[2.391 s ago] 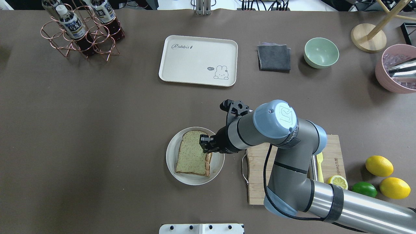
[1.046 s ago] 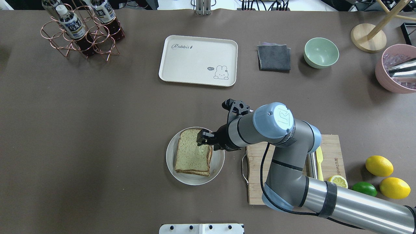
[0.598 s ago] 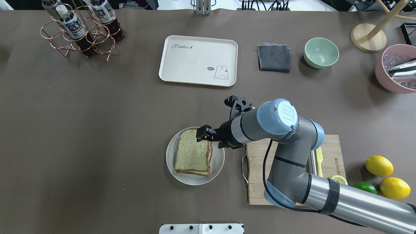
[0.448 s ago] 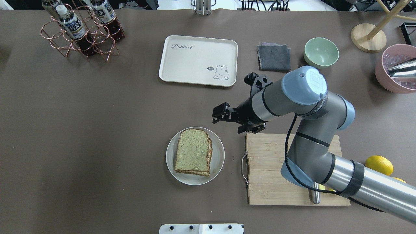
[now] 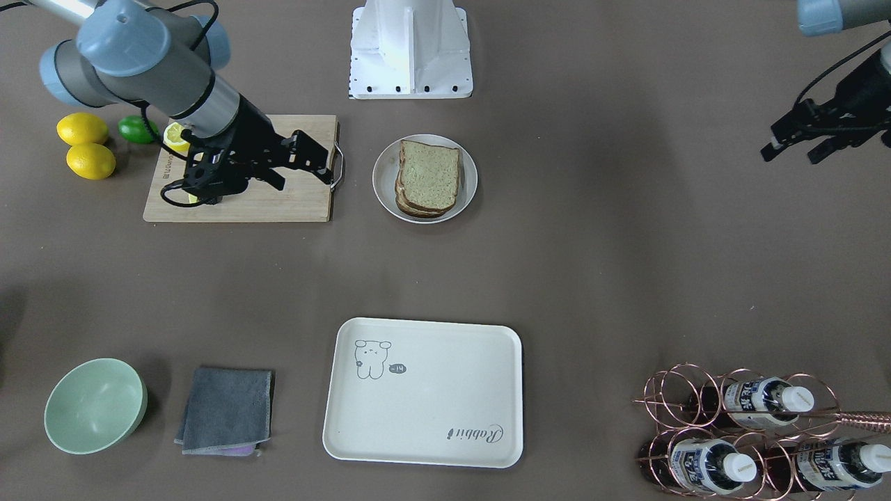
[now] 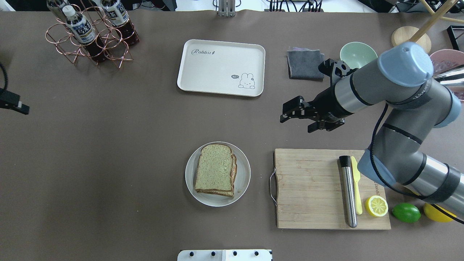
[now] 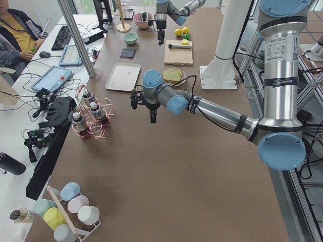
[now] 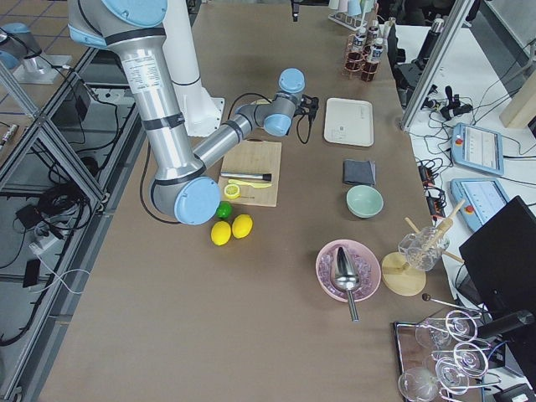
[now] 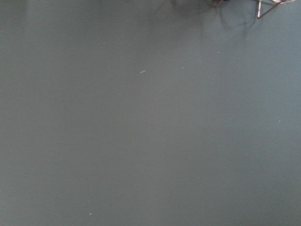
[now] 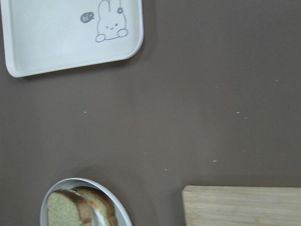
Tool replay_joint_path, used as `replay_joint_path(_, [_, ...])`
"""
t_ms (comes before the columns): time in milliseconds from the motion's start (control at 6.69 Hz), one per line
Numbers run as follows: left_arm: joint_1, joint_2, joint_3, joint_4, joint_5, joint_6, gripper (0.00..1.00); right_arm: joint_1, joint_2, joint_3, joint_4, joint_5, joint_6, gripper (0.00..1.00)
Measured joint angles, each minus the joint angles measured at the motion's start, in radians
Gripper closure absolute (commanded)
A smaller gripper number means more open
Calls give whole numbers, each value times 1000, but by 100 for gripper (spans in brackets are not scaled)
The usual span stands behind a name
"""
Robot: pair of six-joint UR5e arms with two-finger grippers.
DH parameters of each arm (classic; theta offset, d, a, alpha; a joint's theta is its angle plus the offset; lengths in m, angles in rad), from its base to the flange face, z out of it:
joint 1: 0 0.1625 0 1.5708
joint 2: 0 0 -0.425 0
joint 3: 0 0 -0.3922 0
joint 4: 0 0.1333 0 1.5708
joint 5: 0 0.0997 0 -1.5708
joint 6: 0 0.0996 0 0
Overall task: Make sandwich and place on tray
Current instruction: 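Open and withdraw the right gripper while the left arm reaches toward the plate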
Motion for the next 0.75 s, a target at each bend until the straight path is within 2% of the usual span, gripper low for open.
replay_joint_path(448, [288,-222,20,-6,162,-361,7,157,-207,26,-2,100,-253,0])
replay_joint_path(747, [444,-339,68,3,273,-490,15,250,-333,29,-10,126,-443,0])
